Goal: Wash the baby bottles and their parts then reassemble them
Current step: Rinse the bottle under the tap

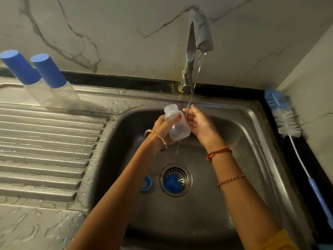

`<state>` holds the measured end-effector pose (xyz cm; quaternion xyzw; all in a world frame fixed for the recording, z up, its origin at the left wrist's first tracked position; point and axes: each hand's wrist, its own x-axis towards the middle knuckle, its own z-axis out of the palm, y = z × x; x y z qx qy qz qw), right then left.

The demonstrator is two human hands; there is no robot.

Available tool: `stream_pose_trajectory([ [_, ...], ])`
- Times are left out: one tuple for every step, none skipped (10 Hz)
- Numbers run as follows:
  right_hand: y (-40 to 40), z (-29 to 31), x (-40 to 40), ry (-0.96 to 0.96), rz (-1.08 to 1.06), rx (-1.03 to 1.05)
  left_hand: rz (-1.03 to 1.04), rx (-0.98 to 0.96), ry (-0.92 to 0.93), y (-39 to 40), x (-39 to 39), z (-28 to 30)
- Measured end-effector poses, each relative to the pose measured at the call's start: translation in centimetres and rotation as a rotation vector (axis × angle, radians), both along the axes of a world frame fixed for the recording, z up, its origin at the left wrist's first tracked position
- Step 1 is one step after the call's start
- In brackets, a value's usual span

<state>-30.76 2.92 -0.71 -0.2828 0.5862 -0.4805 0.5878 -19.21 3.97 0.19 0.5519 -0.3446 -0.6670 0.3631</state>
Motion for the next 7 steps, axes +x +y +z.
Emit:
stream_pose_trajectory([
  [1.8,0.6,-0.5,-0.026,0.018,-0.035,-0.013,0.08,-0.005,-0.5,-0.8,0.7],
  [2.7,0.6,-1.1,-0.146,0.013,-0.06,0.003,0.018,-0.02,-0.8,-1.5,0.9],
  [3.0,0.4,-1.3,-0.203,-0.024,-0.055,0.052,-0.057,0.019,-0.1,-2.2,0.7],
  [3.1,0.5,-0.7,-0.282,-0.074,-0.071,0.232,-0.102,0.16,0.2,-2.7,0.1],
  [3.1,0.7,0.1,-0.381,-0.147,-0.064,0.354,-0.115,0.153,0.1,-3.3,0.0],
  [3.0,1.5,0.5,-0.312,-0.193,-0.058,0.372,-0.089,0.273,0.0,-3.9,0.0],
  [3.1,2.1,0.6,-0.137,-0.149,-0.109,0.371,0.036,0.289,0.1,-3.6,1.1],
])
